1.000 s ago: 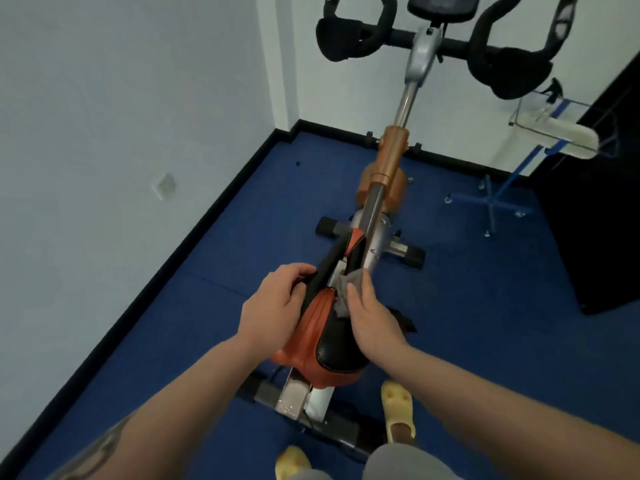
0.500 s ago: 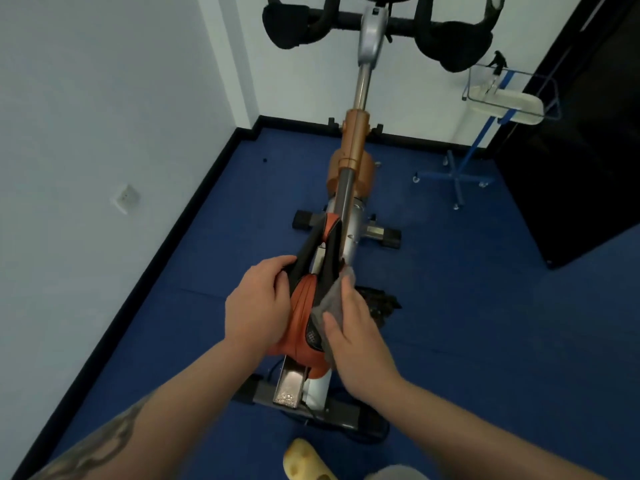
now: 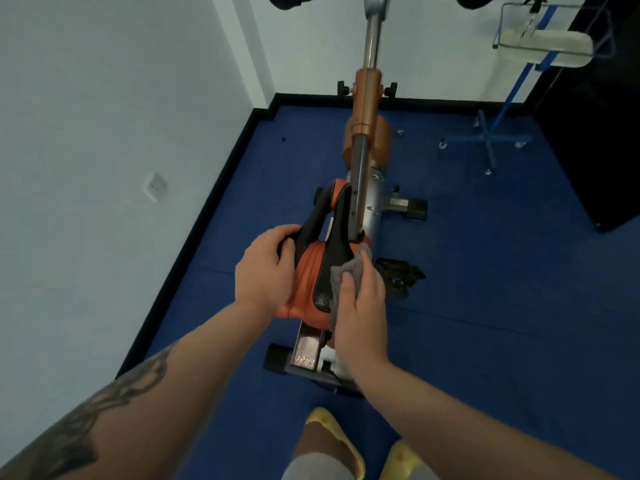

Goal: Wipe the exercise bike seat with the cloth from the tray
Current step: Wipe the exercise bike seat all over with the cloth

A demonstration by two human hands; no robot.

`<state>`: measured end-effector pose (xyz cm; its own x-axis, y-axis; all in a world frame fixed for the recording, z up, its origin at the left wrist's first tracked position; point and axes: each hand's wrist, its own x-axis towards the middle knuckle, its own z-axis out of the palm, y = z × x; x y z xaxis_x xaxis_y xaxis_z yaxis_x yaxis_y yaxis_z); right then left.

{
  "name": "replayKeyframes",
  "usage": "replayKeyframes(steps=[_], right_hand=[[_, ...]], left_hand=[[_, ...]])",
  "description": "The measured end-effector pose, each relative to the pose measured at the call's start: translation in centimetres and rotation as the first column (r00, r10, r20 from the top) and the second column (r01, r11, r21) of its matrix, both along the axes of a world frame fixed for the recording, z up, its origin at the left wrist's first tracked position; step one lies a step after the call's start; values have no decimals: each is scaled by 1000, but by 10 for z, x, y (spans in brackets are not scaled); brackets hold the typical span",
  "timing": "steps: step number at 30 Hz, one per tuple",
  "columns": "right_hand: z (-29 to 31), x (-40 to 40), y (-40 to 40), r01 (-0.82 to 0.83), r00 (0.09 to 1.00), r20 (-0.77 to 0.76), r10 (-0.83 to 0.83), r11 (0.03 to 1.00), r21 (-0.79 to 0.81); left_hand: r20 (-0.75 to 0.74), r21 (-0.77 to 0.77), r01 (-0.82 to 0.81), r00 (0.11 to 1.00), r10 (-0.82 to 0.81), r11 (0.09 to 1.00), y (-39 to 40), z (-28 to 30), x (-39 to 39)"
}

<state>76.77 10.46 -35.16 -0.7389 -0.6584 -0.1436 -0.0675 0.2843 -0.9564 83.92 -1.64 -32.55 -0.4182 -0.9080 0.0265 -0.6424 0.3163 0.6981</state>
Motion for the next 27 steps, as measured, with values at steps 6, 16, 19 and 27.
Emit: replayKeyframes(steps=[6, 16, 19, 27], right_hand=[[6, -33, -17, -38, 962, 273, 9, 994, 101], [5, -16, -22, 199, 951, 197, -237, 961, 191], [7, -21, -28, 304, 897, 265, -354, 929, 212], [5, 43, -30, 566, 821, -93, -563, 824, 6]], left_hand=[[-22, 10, 24, 999, -24, 1000, 0, 1, 0], [-27, 13, 245, 969, -244, 969, -11, -4, 6], [31, 5, 396, 918, -396, 918, -20, -5, 8], [228, -142, 769, 638, -736, 623, -44, -7, 4]])
